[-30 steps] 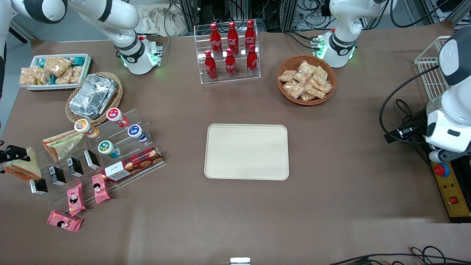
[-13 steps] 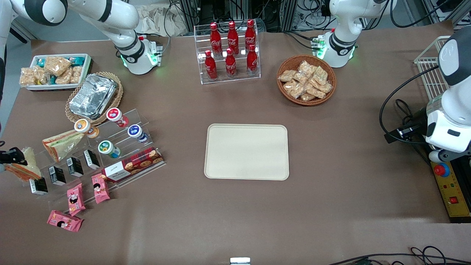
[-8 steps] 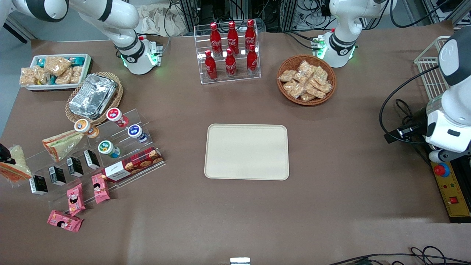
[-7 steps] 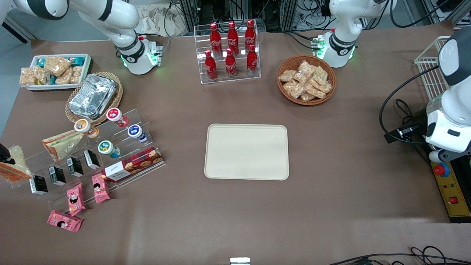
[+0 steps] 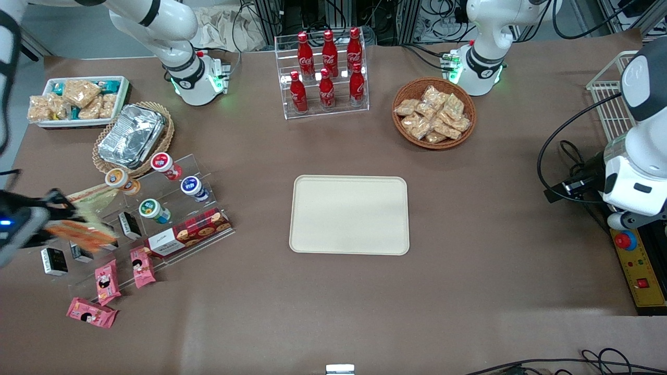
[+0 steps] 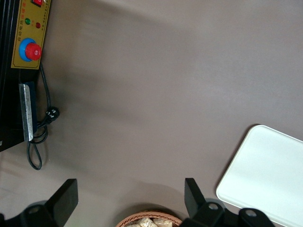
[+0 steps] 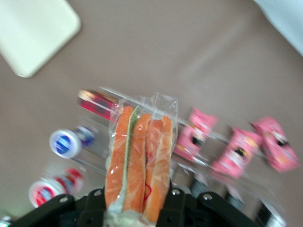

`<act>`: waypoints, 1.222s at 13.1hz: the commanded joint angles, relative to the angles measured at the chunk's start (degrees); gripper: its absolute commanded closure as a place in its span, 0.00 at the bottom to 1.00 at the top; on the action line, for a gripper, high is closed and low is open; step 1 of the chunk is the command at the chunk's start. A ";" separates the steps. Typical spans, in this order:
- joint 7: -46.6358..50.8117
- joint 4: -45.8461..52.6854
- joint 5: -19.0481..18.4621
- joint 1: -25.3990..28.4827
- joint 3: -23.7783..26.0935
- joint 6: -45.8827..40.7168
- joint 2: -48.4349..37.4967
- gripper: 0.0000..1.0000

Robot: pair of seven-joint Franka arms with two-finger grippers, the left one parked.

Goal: Place sandwich on tray

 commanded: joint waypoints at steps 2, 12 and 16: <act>7.58 0.02 0.73 2.09 7.68 -1.38 -0.08 0.62; 24.12 -0.86 -7.08 29.68 7.87 15.91 6.77 0.62; 24.21 -0.69 -10.06 35.85 7.61 25.07 13.09 0.62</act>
